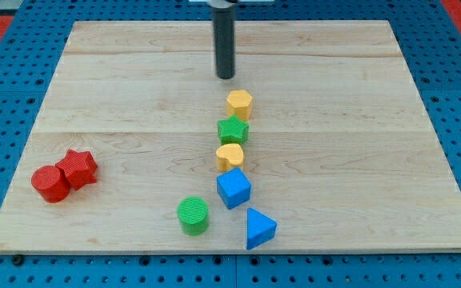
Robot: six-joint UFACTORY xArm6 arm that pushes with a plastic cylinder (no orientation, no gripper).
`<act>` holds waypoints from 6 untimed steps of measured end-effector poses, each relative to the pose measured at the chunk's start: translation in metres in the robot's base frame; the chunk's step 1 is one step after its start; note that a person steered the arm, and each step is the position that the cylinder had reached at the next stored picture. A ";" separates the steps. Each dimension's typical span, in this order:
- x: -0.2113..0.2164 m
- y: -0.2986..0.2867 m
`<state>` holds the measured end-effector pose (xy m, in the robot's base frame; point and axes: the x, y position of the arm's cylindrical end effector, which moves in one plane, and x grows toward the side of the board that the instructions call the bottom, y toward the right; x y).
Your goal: Move the green star to the top right of the red star
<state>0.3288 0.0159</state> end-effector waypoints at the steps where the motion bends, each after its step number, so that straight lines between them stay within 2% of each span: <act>1: 0.049 0.029; 2: 0.097 0.028; 3: 0.122 0.026; 4: 0.124 -0.029; 5: 0.124 -0.110; 6: 0.120 -0.126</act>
